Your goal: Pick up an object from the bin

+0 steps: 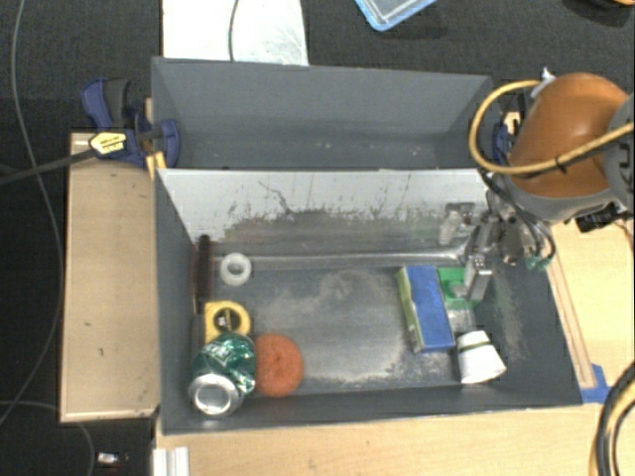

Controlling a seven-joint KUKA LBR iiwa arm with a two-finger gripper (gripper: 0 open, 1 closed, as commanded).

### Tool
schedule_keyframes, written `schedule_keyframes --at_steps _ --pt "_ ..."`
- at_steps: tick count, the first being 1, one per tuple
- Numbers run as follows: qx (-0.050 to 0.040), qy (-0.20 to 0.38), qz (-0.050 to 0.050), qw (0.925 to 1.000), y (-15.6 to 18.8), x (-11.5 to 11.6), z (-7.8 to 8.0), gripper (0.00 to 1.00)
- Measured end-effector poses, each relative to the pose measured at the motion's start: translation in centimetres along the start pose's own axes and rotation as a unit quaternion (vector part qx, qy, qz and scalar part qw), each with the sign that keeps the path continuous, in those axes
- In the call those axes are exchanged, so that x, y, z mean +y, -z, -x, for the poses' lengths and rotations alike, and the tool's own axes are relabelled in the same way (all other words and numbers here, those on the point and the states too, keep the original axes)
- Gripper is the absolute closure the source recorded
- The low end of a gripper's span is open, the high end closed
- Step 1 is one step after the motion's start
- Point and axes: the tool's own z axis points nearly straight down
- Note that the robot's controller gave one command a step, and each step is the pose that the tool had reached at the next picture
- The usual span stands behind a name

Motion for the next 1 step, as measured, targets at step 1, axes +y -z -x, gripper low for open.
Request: schedule_keyframes --at_steps 1 --pt "-0.0001 0.128 0.0 0.9917 -3.93 -0.03 -3.33 1.0"
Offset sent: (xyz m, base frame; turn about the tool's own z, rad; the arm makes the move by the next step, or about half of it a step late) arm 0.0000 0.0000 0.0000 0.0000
